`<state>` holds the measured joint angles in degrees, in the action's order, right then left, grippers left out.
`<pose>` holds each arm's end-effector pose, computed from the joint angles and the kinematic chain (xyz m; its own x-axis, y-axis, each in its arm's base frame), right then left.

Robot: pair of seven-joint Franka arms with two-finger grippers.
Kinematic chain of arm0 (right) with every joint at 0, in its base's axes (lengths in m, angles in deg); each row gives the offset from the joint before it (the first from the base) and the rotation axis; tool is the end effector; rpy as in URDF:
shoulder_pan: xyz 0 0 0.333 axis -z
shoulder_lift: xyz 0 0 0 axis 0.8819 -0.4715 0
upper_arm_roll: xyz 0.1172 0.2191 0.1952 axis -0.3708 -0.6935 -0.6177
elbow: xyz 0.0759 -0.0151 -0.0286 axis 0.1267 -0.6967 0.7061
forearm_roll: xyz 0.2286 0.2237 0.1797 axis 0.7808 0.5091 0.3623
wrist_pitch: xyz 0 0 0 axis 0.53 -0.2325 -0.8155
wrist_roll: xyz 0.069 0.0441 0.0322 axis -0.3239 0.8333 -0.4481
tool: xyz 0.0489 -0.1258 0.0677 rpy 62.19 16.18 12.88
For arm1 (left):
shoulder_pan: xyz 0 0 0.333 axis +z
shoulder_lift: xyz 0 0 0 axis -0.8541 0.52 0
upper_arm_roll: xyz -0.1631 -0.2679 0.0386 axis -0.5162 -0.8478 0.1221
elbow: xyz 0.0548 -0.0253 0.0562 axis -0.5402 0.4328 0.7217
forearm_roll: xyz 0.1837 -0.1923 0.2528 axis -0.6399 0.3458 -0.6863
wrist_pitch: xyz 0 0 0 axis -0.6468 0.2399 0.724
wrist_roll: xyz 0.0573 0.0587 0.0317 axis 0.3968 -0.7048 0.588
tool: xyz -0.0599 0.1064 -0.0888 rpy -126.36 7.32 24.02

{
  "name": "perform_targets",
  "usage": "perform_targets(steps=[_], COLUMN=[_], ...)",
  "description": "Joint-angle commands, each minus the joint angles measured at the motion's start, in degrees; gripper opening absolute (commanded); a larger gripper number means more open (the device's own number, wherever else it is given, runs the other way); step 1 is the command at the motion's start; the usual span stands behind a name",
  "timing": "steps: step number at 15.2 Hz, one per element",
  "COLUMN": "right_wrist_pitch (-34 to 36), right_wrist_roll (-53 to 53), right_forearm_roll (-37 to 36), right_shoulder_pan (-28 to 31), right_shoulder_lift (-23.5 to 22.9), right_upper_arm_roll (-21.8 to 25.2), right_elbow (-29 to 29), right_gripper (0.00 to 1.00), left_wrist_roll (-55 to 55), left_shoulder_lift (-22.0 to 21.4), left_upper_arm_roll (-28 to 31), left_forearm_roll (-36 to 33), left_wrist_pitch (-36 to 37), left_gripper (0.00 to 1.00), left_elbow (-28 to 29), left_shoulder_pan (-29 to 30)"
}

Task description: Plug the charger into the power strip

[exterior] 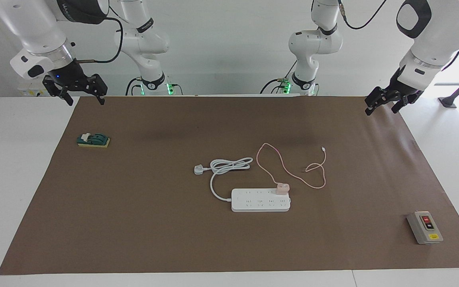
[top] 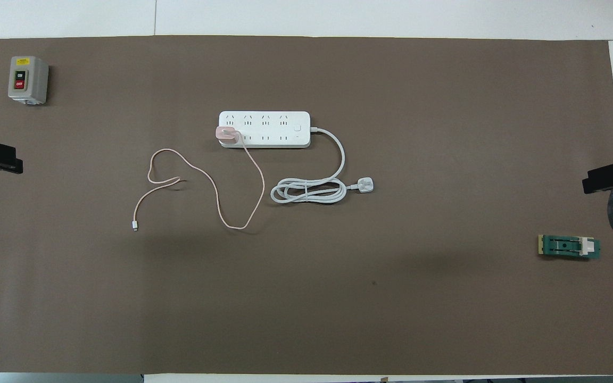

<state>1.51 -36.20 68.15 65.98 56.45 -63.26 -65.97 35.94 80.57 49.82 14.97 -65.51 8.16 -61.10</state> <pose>0.4931 -0.0452 0.5729 0.9978 0.0239 -0.0611 0.0252 -0.9995 0.0200 0.5135 0.0010 0.5618 0.9992 0.0204 -0.0330 0.0218 -0.9989 0.0424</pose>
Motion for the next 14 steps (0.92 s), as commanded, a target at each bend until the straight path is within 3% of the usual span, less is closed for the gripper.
perform_targets(steps=[1,14], right_wrist_pitch=[0.52,0.52], right_wrist_roll=[0.09,0.09], right_forearm_roll=[-0.02,-0.02], right_shoulder_pan=[0.90,0.81], right_shoulder_lift=[0.05,0.05], right_upper_arm_roll=[-0.44,-0.44], right_elbow=[0.04,0.13], right_gripper=[1.00,1.00], left_wrist_roll=[-0.83,-0.65], left_shoulder_lift=[-1.63,-1.27], left_upper_arm_roll=[-0.01,-0.10], left_forearm_roll=[0.59,-2.75], left_wrist_pitch=[1.47,2.43], left_gripper=[1.00,1.00], left_elbow=[1.28,1.36], left_shoulder_pan=[-1.00,-1.35])
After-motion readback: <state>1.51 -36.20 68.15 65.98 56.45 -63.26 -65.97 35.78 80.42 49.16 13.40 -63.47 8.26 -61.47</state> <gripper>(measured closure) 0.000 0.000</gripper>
